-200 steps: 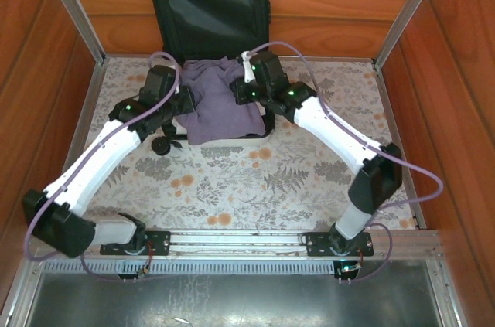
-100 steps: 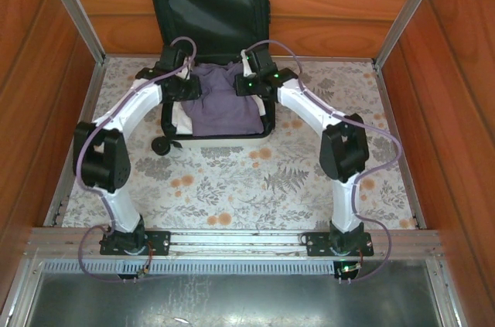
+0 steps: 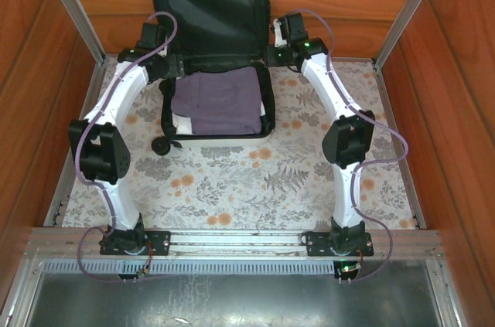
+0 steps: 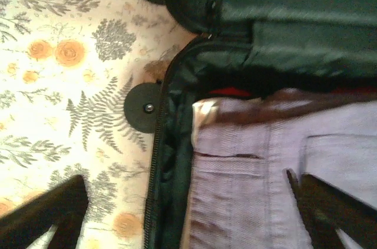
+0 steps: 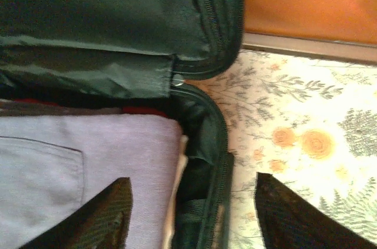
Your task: Pack the luggage
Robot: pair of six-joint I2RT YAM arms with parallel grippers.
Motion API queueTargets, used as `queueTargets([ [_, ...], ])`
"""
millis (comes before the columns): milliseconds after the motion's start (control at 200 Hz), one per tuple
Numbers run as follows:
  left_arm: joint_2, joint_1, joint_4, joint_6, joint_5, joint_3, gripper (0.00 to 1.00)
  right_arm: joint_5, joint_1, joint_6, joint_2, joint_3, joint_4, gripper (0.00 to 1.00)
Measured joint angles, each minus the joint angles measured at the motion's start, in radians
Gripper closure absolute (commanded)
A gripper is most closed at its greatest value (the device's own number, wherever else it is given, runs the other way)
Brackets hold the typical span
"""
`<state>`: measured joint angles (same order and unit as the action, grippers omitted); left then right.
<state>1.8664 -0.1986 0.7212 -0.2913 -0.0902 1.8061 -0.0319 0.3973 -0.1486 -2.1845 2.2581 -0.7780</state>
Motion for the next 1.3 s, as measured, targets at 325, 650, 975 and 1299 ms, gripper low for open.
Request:
queueTargets([
  [325, 0.040, -0.043, 0.005, -0.135, 0.165, 0.029, 0.79, 0.200, 0.011, -0.081, -0.003, -0.126, 0.111, 0.82],
  [650, 0.196, -0.064, -0.003, -0.221, 0.209, -0.106, 0.66, 0.242, 0.015, -0.130, -0.073, -0.271, 0.197, 0.79],
  [975, 0.191, -0.034, -0.063, -0.171, 0.186, 0.020, 0.22, 0.193, 0.006, -0.008, -0.096, -0.060, 0.179, 0.28],
  [1299, 0.104, 0.121, -0.489, 0.031, 0.293, 0.058, 0.22, 0.142, -0.034, 0.193, -0.037, -0.053, 0.502, 0.28],
])
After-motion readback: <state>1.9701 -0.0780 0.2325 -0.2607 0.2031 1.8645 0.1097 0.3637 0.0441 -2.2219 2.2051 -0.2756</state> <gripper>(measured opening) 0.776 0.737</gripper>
